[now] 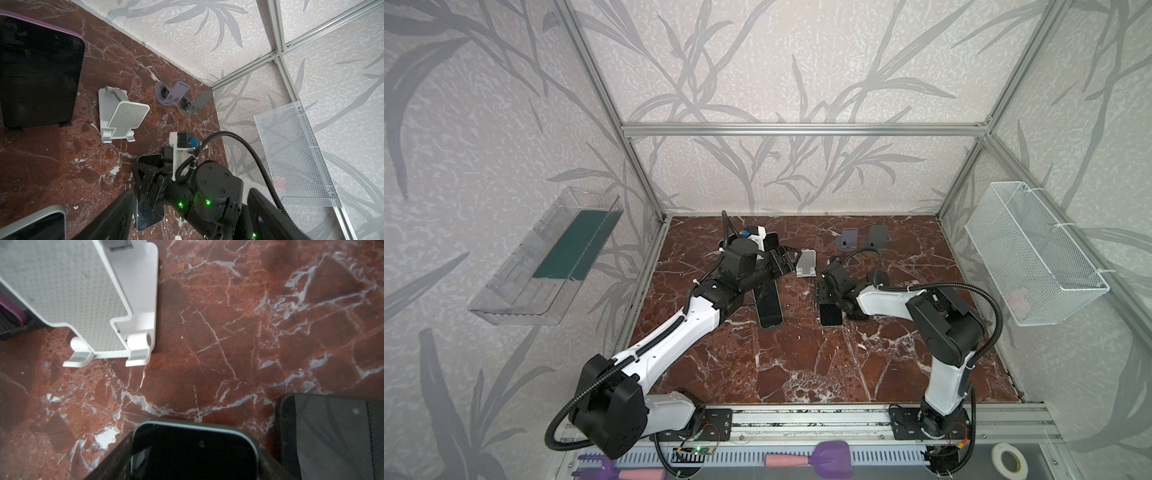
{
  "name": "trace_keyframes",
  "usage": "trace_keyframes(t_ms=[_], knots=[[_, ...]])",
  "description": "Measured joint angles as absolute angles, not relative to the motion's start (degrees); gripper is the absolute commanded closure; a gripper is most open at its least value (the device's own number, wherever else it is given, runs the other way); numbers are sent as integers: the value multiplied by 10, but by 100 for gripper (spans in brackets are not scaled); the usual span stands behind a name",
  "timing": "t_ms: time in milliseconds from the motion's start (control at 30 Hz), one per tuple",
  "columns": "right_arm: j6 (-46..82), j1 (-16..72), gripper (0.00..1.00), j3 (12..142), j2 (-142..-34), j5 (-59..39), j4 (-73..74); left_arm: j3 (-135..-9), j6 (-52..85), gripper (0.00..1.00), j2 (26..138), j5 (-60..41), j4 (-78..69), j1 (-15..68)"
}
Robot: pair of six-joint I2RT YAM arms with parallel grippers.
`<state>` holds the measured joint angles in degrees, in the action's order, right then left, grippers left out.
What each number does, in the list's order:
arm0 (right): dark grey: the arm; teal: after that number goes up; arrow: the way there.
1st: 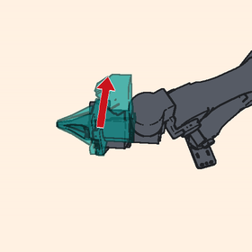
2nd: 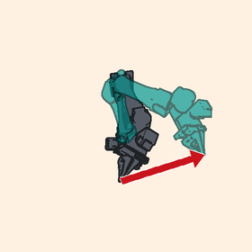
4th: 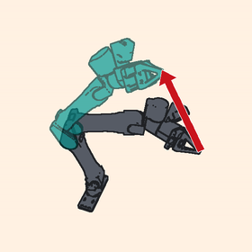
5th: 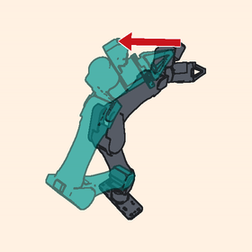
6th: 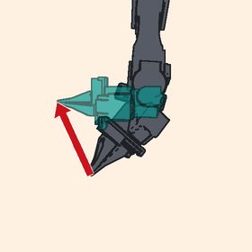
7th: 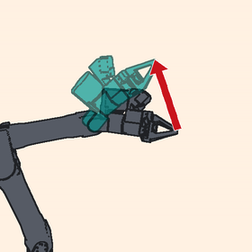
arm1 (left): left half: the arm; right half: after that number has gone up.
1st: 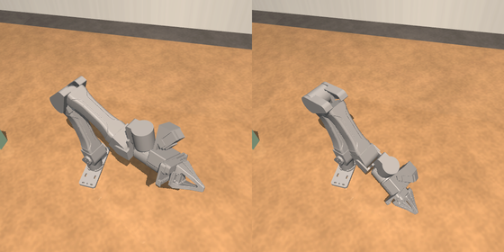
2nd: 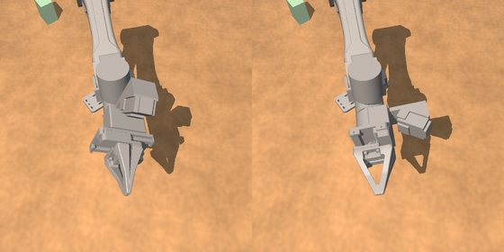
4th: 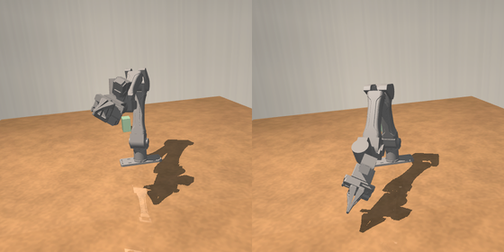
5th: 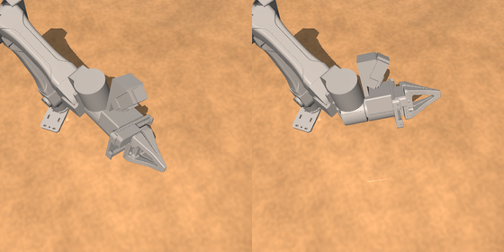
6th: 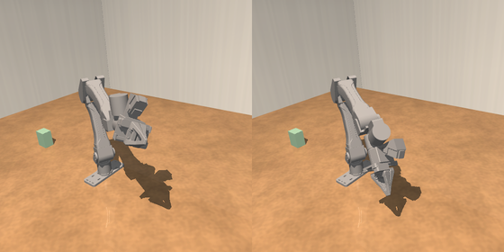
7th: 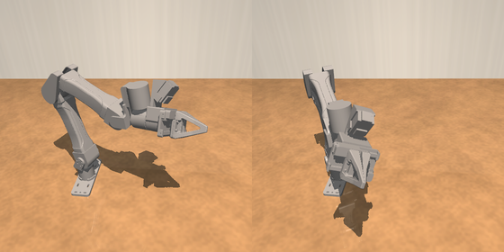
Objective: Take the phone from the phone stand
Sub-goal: 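Lower the phone flat beside the lying phones and open the right gripper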
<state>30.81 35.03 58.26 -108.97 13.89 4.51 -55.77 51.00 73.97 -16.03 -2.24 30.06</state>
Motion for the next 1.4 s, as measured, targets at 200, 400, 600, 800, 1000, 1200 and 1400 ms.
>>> trace_keyframes(t_ms=[200,400,600,800,1000,1200,1400], knots=[[299,336,23,603,-1109,136,50,-558,510,15,740,-161,-23,301],[302,336,22,603,-1110,133,53,-558,510,15,743,-161,-23,301],[306,336,21,603,-1109,128,54,-558,510,15,746,-164,-23,301],[316,334,21,602,-1108,125,58,-558,510,15,746,-164,-24,301],[319,334,21,601,-1105,119,56,-558,510,15,746,-165,-26,301],[320,334,21,594,-1090,112,39,-558,510,15,746,-165,-26,301],[319,334,18,584,-1058,110,22,-558,510,15,745,-164,-26,300]])
